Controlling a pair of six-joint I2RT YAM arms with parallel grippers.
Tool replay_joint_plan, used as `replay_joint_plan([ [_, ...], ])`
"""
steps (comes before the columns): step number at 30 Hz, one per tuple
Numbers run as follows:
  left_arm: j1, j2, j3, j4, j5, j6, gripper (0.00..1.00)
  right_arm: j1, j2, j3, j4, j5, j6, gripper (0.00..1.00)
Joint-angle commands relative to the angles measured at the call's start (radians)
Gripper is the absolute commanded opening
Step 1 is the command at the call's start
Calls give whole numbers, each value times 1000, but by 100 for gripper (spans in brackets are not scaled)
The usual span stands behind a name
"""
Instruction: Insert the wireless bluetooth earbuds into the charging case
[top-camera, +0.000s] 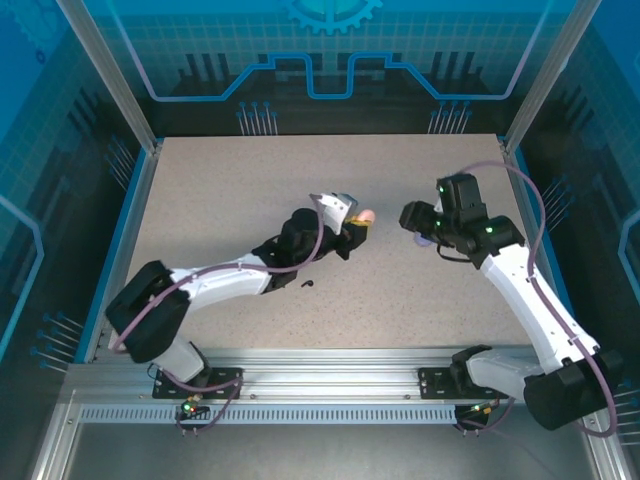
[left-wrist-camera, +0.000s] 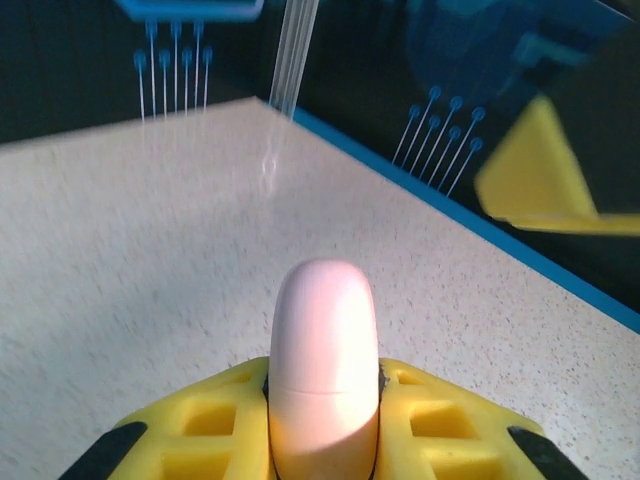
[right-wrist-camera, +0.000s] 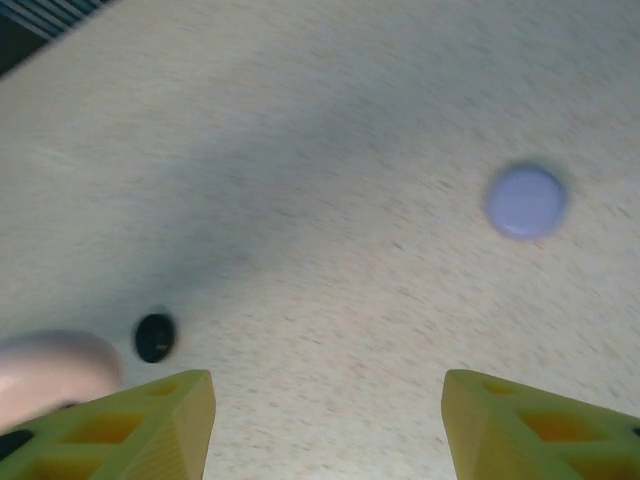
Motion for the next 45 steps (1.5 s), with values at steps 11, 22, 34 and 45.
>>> replay_joint_plan([
  [11,1,424,411,-258,122,-551,0,-107,-134,-179,5,57,35,62],
  [22,-18,700,722,-401,184,-725,0,-124,-143,-173,3,43,24,62],
  [34,-17,741,728,-470,131,-772,13,-128,-146,-141,-10,30,6,63],
  [45,-2,645,687,-552,73,-682,52,-129,-146,-82,-29,-6,-6,64],
])
